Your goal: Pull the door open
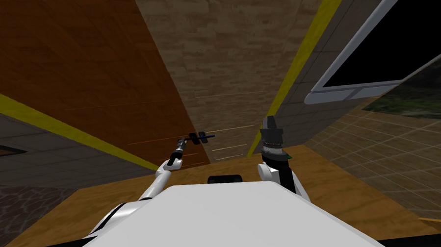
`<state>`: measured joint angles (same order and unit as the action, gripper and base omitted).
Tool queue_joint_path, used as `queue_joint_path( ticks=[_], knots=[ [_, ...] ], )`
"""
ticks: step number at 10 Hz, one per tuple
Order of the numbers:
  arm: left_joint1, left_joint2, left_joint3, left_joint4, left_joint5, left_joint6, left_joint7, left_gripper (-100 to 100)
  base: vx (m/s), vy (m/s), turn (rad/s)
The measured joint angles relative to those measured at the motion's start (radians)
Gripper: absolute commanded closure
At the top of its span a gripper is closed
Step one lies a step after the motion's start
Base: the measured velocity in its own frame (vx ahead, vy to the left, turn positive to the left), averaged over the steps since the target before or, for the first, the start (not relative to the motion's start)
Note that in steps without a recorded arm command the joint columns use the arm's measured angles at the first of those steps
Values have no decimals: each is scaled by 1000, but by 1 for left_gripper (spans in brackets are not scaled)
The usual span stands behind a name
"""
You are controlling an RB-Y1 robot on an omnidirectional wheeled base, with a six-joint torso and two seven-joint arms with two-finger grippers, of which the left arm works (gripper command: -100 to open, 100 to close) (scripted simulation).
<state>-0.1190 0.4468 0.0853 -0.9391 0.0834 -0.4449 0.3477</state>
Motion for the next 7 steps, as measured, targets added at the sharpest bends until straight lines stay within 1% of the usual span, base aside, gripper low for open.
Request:
queue_joint_path(
  ticks=[1,4,5,7],
  knots=[
    [-3,2,2,-2,1,-1,1,100,-24,0,-11],
    [0,0,0,0,0,1,0,100,-9,0,0],
    [1,-1,-1,1,0,1,1,100,-106,42,-54],
    [7,17,-8,-5,1,-8,15,100,-171,40,-84]
  ],
)
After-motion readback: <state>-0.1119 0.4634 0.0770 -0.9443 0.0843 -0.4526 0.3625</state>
